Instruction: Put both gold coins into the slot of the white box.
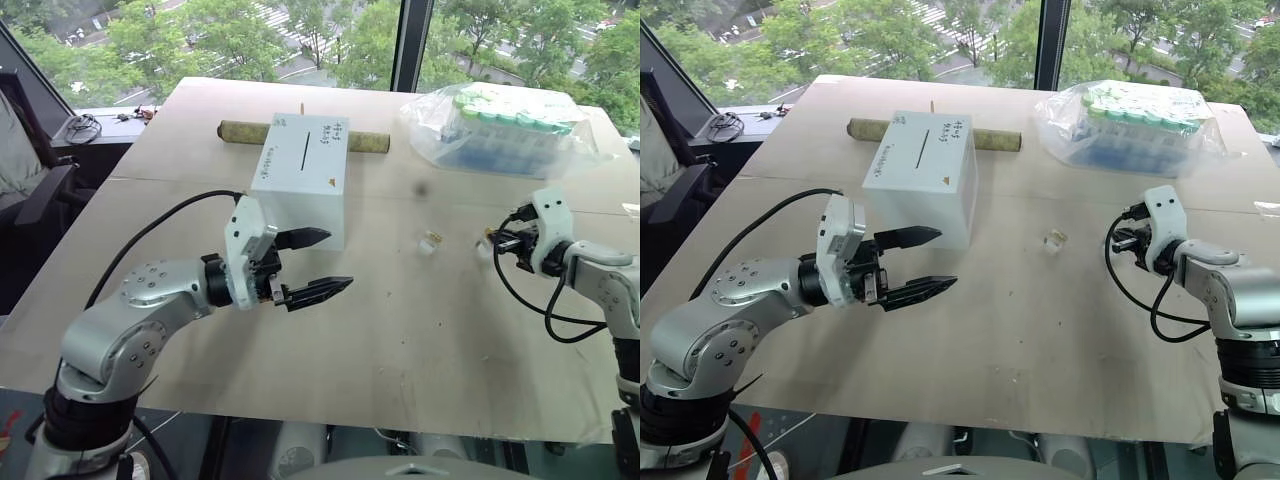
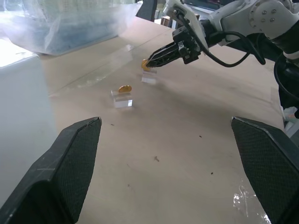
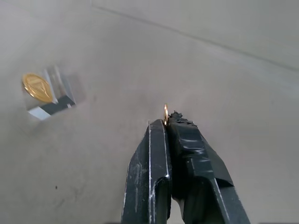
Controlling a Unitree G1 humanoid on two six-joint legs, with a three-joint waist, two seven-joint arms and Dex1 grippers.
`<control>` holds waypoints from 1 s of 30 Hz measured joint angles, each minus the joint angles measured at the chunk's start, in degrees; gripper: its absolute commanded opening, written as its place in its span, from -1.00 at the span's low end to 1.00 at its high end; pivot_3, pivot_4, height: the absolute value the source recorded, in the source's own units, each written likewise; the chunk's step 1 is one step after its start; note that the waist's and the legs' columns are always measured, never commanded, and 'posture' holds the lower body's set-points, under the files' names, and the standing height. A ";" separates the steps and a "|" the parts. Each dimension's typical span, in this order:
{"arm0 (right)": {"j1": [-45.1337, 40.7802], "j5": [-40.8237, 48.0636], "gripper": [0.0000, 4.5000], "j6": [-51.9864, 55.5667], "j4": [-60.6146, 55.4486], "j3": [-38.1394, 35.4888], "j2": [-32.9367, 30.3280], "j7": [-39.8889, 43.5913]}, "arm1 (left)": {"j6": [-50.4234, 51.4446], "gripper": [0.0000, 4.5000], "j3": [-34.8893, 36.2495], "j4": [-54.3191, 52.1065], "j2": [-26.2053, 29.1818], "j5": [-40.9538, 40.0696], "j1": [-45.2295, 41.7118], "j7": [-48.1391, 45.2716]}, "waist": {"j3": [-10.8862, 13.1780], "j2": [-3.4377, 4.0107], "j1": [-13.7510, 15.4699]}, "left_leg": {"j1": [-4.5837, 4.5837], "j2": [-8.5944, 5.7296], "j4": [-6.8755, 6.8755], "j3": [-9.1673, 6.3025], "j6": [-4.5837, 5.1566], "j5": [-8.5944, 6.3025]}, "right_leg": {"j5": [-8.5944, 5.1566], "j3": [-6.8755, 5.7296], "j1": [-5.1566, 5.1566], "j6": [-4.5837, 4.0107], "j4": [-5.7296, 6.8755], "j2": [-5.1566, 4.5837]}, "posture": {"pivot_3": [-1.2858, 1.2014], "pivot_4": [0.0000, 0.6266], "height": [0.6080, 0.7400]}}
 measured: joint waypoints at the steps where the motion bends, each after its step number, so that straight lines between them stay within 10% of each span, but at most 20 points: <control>1: 0.28 1.52 -0.98 0.20 -1.44 -1.50 -0.03 0.91 | 0.92 1.00 0.14 0.18 -0.36 -1.59 -0.91 0.58 | 0.01 0.00 0.09 | -0.02 0.00 0.00 -0.03 0.00 0.00 | 0.01 -0.03 0.00 0.01 0.00 0.00 | 0.03 -0.52 1.00; 4: 0.60 11.05 -0.99 2.63 -9.99 -7.38 -1.18 5.86 | 4.50 0.89 0.93 1.31 -1.15 -7.84 -5.00 2.23 | 0.02 0.02 0.02 | 0.00 0.02 0.00 -0.11 0.00 0.00 | 0.02 -0.02 0.01 0.05 0.01 0.00 | 0.03 -0.52 1.00; 8: -1.78 26.15 -1.00 7.99 -22.13 -10.44 -2.39 8.20 | 8.36 0.19 1.40 3.77 -2.98 -15.32 -11.11 3.82 | 0.02 -0.01 -0.26 | 0.07 0.06 0.00 -0.11 0.00 0.00 | 0.02 -0.01 0.03 0.05 0.02 0.04 | 0.03 -0.52 1.00; 20: -6.90 45.99 -1.00 9.28 -28.20 -5.00 -3.06 -0.75 | 11.42 0.19 -2.12 8.14 -4.77 -18.62 -19.48 1.46 | 0.05 -0.05 -0.03 | 0.02 -0.01 0.02 -0.07 0.00 0.00 | 0.02 0.00 0.04 0.02 0.01 0.01 | 0.03 -0.52 1.00; 24: -6.89 47.99 -1.00 7.79 -28.27 -4.14 -4.24 -1.98 | 11.40 -0.57 -2.73 9.26 -5.00 -18.38 -19.96 -1.03 | 0.04 -0.05 -0.06 | 0.04 0.00 0.02 -0.08 0.00 0.00 | 0.02 0.00 0.04 0.02 0.02 0.01 | 0.03 -0.52 1.00; 30: -6.69 50.04 -1.00 5.45 -28.43 -3.50 -6.02 -3.11 | 11.33 -0.57 -2.89 9.67 -5.00 -16.64 -20.08 -2.28 | 0.05 -0.05 -0.06 | 0.03 0.00 0.02 -0.09 0.00 0.00 | 0.02 0.01 0.04 0.02 0.02 0.01 | 0.03 -0.52 1.00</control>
